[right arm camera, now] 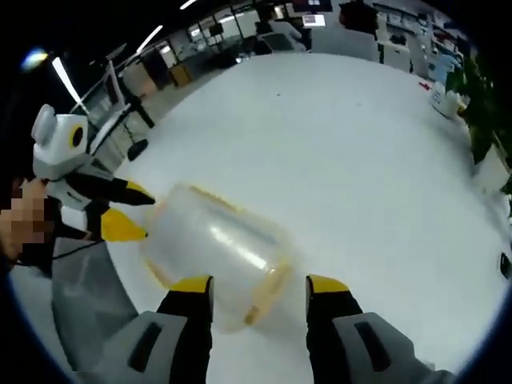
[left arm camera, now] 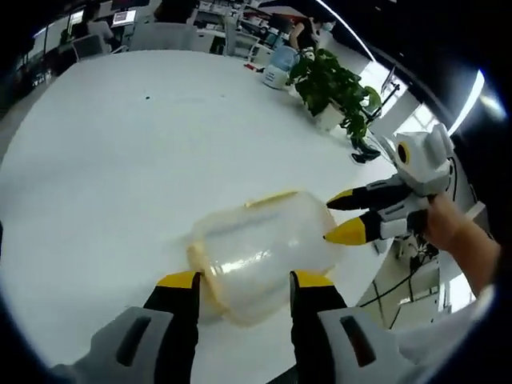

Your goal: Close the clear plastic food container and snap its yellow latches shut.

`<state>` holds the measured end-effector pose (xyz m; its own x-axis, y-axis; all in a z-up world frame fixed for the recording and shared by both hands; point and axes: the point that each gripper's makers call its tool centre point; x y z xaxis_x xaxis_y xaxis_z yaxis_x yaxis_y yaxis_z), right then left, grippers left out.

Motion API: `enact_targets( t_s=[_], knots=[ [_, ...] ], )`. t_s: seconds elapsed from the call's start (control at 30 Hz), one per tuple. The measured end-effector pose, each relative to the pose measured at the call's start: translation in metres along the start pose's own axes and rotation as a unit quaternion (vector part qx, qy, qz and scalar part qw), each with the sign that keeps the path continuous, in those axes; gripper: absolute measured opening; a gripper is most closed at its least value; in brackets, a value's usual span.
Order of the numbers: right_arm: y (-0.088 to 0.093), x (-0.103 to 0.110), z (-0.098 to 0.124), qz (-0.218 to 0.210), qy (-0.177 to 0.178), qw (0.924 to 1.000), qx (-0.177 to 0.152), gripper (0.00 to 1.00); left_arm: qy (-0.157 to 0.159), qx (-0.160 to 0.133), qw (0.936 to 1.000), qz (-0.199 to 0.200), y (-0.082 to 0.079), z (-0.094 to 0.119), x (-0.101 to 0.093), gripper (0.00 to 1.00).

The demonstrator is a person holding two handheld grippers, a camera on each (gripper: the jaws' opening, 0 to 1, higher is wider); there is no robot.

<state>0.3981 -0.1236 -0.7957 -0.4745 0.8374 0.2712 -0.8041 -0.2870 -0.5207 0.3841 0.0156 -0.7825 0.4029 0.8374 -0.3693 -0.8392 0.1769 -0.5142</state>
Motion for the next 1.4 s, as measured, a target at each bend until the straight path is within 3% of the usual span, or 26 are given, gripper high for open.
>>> enact_targets(
  t_s=[0.3,0.47,0.83,1.0,1.13,1.4],
  knots=[
    [0.0,0.005,-0.007,-0.038,-0.019,0.9991,0.003,0.46,-0.003,0.007,0.9997,0.023,0.005,-0.004,0.006,0.45],
    [-0.001,0.009,-0.008,-0.042,-0.024,0.9988,0.005,0.42,-0.019,0.015,0.9997,-0.006,0.008,-0.006,0.013,0.37],
    [0.001,0.011,-0.009,-0.053,-0.027,0.9982,0.006,0.38,-0.014,0.018,0.9997,-0.009,0.008,-0.007,0.011,0.32],
    [0.004,0.01,-0.005,-0.062,-0.025,0.9974,0.028,0.35,-0.011,0.043,0.999,-0.01,0.005,-0.018,0.008,0.27],
    [0.004,0.013,-0.008,-0.067,-0.022,0.9973,0.019,0.36,-0.011,0.031,0.9994,-0.004,0.007,-0.015,0.008,0.27],
    [0.003,0.014,-0.008,-0.091,-0.011,0.9958,0.004,0.37,-0.005,0.04,0.9991,-0.009,0.006,-0.013,0.009,0.28]
  ],
)
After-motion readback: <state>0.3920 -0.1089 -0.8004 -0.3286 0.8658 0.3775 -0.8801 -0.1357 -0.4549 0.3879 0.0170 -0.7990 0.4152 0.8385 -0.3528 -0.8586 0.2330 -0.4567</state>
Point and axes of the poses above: the point that each gripper's makers call its tool centre point, and the gripper's own axes: z roughly backward along the fingers, x roughly to its left, y roughly out of its underside, and after that the axes turned 1 degree about -x, right-handed
